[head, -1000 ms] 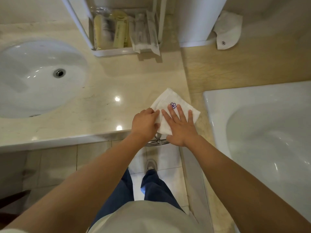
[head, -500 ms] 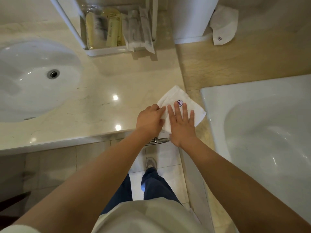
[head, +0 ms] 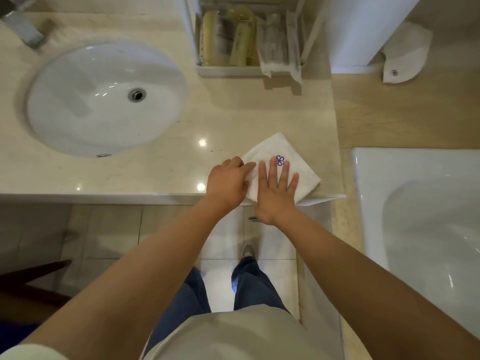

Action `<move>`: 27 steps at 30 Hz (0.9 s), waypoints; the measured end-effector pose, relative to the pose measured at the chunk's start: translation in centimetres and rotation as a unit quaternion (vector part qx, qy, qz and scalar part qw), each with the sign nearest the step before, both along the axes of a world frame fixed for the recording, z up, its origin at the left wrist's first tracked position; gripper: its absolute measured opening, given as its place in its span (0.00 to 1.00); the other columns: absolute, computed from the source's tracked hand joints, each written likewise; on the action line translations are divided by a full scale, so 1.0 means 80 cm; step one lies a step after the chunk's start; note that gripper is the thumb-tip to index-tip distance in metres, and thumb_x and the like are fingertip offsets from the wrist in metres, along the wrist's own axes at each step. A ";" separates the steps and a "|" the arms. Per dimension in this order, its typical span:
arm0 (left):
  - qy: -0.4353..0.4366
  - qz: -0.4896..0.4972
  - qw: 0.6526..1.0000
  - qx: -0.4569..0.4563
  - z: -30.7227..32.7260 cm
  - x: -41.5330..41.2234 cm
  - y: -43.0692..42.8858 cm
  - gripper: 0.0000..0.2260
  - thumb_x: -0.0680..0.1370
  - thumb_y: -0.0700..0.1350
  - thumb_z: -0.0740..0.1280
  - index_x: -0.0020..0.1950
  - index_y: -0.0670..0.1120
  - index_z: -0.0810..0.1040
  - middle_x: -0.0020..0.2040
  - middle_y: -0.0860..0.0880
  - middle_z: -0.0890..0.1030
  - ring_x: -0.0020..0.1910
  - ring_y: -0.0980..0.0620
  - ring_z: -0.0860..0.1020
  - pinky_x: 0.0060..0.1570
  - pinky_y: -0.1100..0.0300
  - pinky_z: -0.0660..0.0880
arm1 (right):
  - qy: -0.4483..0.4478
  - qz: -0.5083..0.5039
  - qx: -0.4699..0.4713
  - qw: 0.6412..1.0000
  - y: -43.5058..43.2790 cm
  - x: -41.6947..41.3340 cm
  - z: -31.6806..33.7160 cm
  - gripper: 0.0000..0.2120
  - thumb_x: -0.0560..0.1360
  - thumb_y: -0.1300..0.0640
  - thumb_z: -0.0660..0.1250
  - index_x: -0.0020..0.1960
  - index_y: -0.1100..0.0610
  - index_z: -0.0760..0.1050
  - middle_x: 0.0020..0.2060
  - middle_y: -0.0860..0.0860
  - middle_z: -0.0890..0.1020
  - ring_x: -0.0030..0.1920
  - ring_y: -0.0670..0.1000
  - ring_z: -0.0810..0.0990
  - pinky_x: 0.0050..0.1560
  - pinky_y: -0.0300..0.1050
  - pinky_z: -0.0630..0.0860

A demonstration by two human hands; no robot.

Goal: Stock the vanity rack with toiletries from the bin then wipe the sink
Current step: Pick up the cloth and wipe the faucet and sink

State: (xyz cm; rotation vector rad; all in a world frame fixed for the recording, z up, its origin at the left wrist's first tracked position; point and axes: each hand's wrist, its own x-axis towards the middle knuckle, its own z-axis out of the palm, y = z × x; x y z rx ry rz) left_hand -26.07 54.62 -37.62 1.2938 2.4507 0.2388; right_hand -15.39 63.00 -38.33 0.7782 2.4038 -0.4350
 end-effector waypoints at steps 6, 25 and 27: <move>-0.006 0.026 1.000 0.009 -0.001 -0.045 -0.058 0.24 0.75 0.43 0.64 0.71 0.51 0.70 0.56 0.47 0.76 0.52 0.44 0.75 0.41 0.56 0.66 | 0.005 0.023 -0.002 1.000 -0.053 -0.048 -0.001 0.45 0.74 0.60 0.57 0.74 0.56 0.23 0.71 0.59 0.23 0.69 0.67 0.22 0.69 0.69 0.30; -0.009 0.108 0.994 0.021 -0.007 -0.196 -0.254 0.22 0.75 0.45 0.64 0.70 0.50 0.70 0.56 0.44 0.76 0.53 0.42 0.75 0.46 0.51 0.72 | 0.049 0.110 0.015 0.993 -0.225 -0.213 -0.006 0.47 0.74 0.57 0.60 0.76 0.55 0.27 0.74 0.58 0.26 0.72 0.66 0.25 0.70 0.68 0.31; -0.010 0.119 0.993 0.022 -0.007 -0.207 -0.271 0.22 0.75 0.44 0.64 0.70 0.50 0.70 0.55 0.45 0.76 0.53 0.42 0.75 0.46 0.51 0.72 | 0.050 0.120 0.012 0.991 -0.239 -0.226 -0.005 0.46 0.74 0.57 0.60 0.76 0.55 0.27 0.73 0.58 0.26 0.72 0.66 0.24 0.70 0.68 0.31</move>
